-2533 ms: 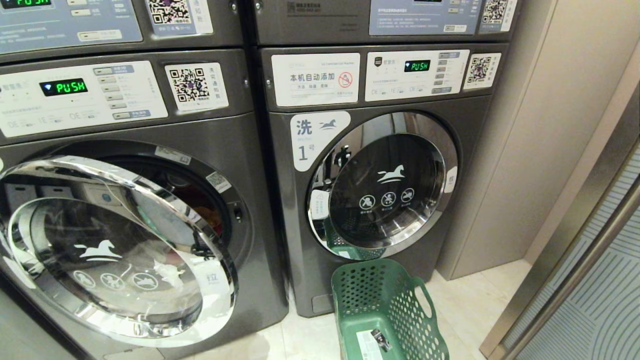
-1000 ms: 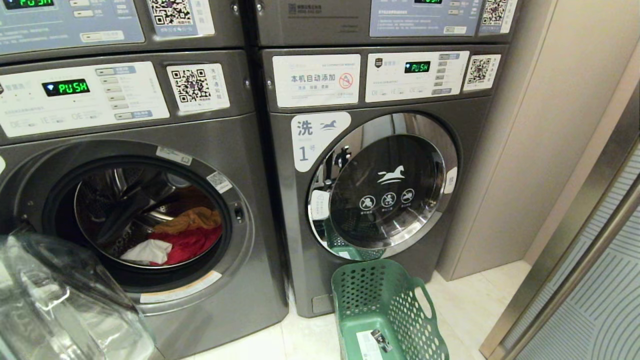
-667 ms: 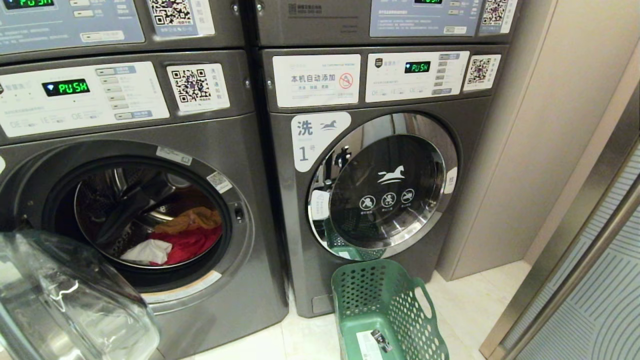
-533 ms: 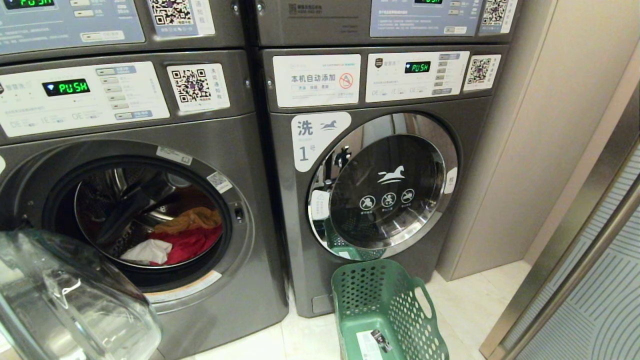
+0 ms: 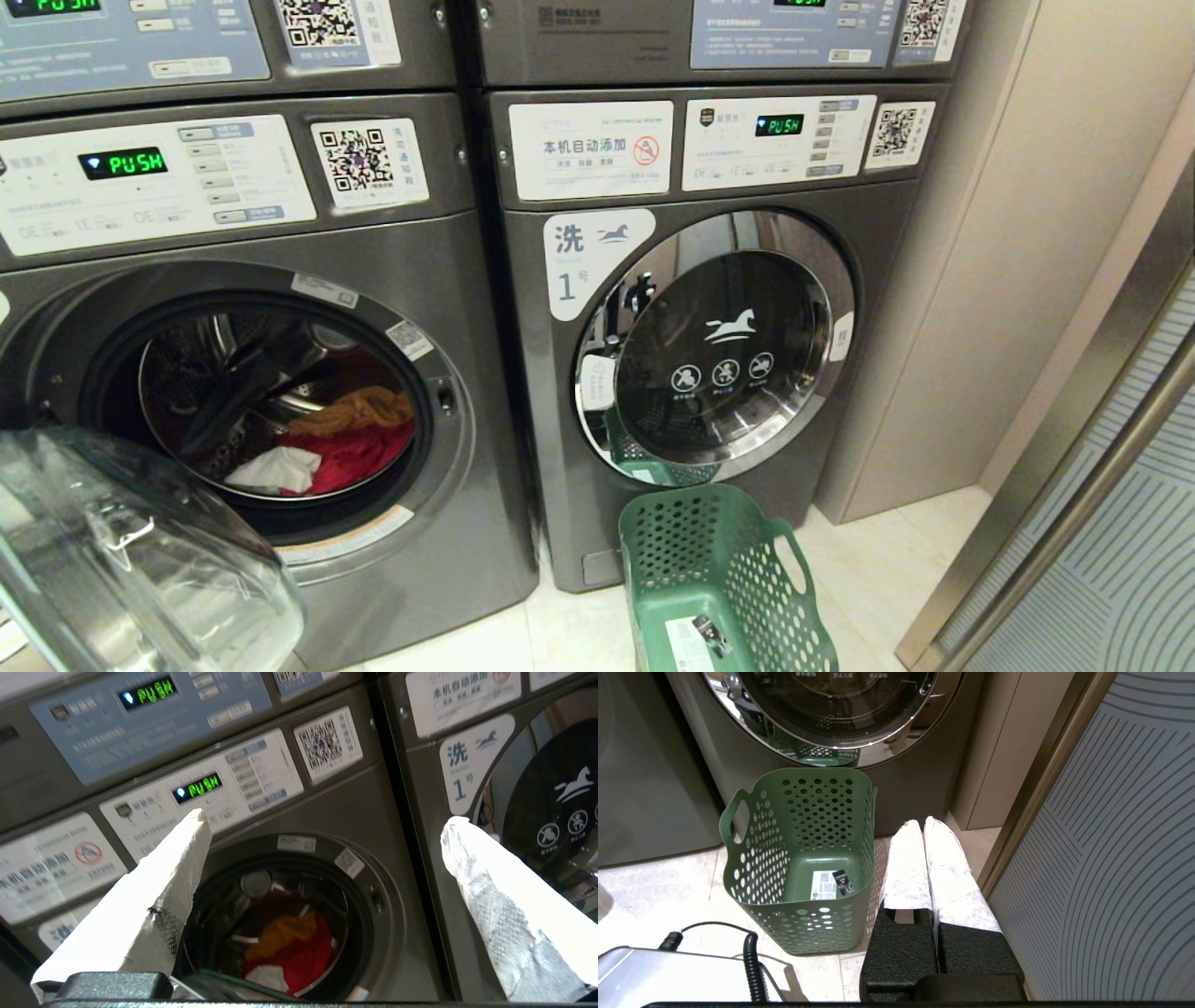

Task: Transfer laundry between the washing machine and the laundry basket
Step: Open the lid of the washing machine

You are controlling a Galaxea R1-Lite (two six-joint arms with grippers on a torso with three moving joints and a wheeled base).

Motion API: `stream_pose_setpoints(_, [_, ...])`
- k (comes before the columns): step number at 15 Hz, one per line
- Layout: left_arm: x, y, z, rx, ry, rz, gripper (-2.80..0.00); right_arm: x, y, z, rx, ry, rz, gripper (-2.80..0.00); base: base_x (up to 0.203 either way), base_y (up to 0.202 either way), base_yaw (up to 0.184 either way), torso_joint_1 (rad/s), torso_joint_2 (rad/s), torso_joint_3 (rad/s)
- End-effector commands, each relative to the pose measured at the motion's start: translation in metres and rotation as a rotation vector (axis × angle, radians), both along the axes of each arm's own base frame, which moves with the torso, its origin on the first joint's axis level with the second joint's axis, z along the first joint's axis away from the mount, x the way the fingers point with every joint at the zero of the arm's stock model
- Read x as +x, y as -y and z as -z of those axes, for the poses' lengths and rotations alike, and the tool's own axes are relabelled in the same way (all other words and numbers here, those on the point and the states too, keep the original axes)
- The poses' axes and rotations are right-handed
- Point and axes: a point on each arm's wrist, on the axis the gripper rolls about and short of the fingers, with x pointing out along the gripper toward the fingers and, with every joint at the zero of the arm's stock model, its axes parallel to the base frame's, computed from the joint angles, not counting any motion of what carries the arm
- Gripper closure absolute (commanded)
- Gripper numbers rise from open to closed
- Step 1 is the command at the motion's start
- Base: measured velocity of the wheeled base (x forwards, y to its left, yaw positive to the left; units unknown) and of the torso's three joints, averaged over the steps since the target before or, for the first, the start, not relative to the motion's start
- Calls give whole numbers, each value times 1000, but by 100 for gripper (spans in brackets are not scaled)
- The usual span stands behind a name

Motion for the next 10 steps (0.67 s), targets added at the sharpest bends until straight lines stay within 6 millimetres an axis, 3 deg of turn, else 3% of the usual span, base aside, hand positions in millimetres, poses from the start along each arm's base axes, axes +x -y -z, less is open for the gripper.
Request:
stream_pose_setpoints(1, [13, 25, 2, 45, -61, -18, -280, 0, 0, 0, -1, -3, 0, 0, 0, 0, 0, 0, 0, 0])
stream_pose_setpoints(4, [23, 41, 6, 81, -110, -54, -280, 0, 0, 1, -1, -4, -2, 0, 0, 0, 0, 0, 0, 0])
stream_pose_setpoints(7, [27, 48, 7, 91, -117, -59, -280, 0, 0, 1, 0, -4, 0, 0, 0, 0, 0, 0, 0, 0])
stream_pose_setpoints(10, [41, 50, 22, 118, -158, -172, -280, 0, 0, 1, -1, -4, -2, 0, 0, 0, 0, 0, 0, 0])
